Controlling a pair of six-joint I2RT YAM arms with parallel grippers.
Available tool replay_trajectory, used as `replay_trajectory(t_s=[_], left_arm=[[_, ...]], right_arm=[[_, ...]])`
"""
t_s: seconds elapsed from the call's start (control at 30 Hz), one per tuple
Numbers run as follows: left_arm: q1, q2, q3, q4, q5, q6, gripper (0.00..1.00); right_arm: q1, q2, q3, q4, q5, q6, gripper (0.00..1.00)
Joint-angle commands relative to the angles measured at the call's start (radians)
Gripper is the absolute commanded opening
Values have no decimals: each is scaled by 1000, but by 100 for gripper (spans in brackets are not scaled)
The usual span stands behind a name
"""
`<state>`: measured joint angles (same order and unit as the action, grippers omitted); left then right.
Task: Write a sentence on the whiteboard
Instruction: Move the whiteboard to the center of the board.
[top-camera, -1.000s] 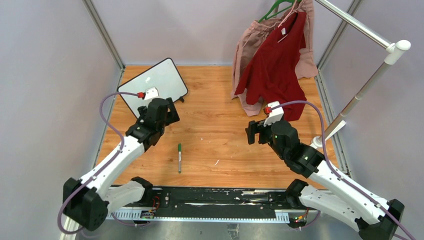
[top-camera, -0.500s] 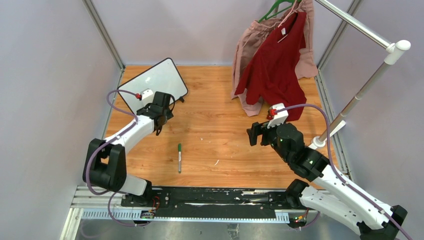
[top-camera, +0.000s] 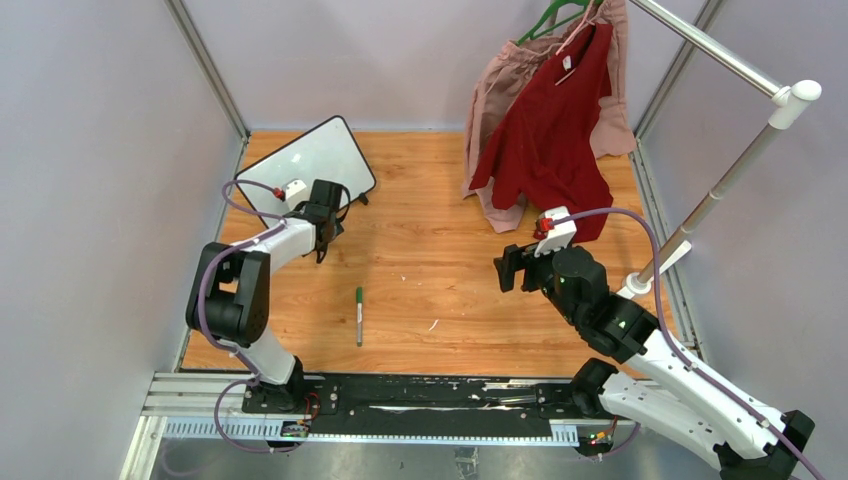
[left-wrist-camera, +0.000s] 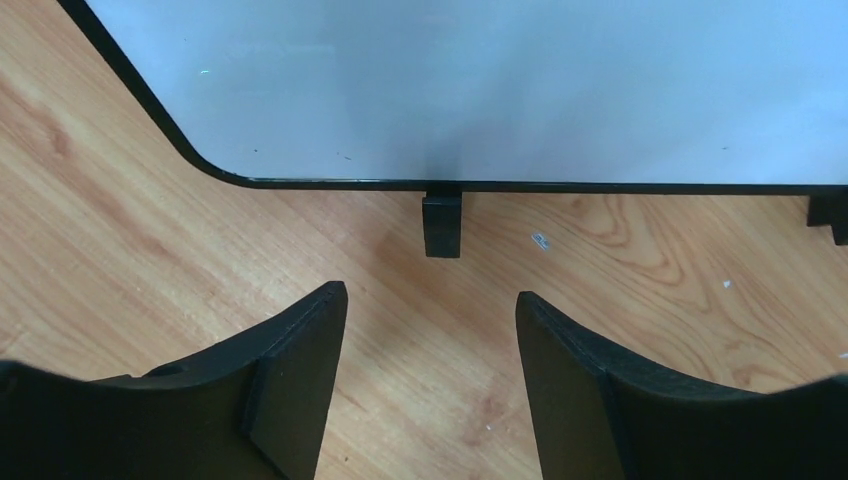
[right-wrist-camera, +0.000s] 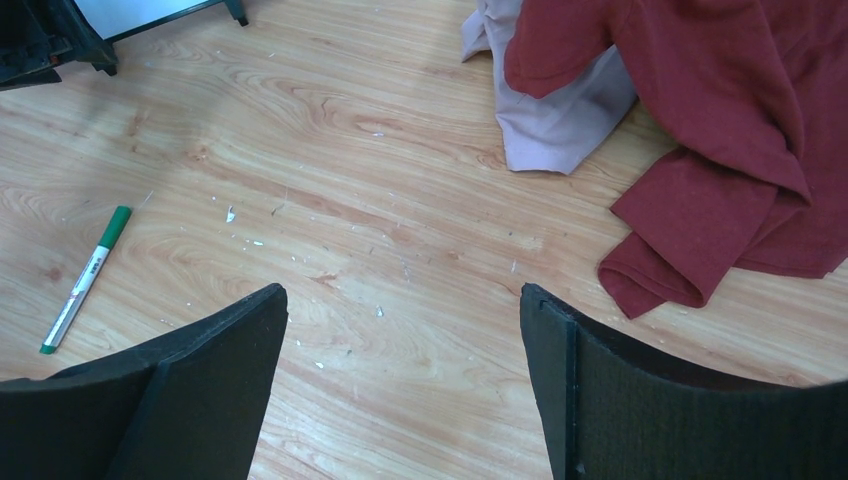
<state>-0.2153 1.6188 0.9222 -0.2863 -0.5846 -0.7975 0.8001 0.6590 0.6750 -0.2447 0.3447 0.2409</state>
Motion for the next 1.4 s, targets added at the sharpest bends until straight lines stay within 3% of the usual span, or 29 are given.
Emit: replay_trajectory(t_s=[0.0,0.3,1.37], left_arm=[[15,29,25,57,-9,-9,67],[23,74,41,98,-13,30,56],[69,148,77,101,38,26,36]], right_arm=[[-11,-7,-2,-5,37,-4,89],[-11,-13,-6,-1,57,-7,89],[-11,-35,-25,-5,77,-6,89]])
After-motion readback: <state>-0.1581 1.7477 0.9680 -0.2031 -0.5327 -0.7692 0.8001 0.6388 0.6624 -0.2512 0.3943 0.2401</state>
